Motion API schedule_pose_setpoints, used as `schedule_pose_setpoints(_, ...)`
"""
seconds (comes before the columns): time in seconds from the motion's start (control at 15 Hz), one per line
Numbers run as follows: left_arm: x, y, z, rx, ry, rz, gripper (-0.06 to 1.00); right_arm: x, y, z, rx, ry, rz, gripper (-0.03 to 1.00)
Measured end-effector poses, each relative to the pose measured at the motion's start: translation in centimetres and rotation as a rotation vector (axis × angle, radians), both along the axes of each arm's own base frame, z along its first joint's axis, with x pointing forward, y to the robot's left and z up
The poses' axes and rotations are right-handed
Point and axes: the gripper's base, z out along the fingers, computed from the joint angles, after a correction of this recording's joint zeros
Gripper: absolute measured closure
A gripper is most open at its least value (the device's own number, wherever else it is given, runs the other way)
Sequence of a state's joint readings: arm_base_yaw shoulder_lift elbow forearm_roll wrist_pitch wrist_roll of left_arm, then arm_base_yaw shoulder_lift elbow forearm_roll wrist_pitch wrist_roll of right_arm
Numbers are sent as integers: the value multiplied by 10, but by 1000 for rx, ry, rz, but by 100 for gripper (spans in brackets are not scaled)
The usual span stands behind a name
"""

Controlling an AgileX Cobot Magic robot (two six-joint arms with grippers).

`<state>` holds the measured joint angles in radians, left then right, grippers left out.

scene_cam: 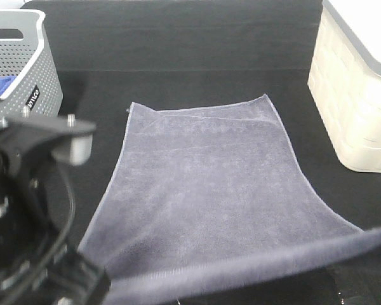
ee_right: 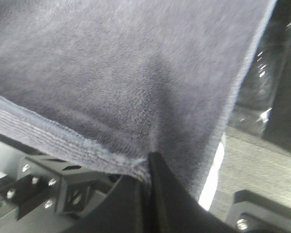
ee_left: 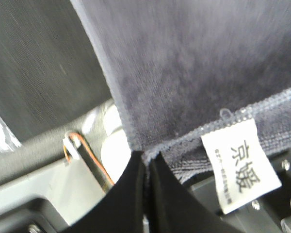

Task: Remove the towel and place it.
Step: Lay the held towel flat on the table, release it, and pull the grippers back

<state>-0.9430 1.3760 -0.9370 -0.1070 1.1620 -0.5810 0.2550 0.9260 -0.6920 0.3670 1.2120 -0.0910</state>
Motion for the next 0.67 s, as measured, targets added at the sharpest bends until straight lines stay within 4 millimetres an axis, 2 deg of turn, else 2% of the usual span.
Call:
schedule_pose_setpoints(0.13, -20, -4, -12, 20, 61, 5, 94, -11, 0, -12, 17, 44, -3, 97)
schedule_pose_setpoints(0.27, -30, -5, -17, 25, 99, 5, 94, -16, -1, -25, 15, 100, -11, 97)
schedule_pose_setpoints(0.47, -31, -5, -17, 23, 112, 22, 94, -22, -2, -36, 4, 154, -35, 97)
schedule_pose_setpoints(0.67, -32, -5, -17, 22, 116, 25, 94, -22, -3, -36, 2, 158, -42, 97)
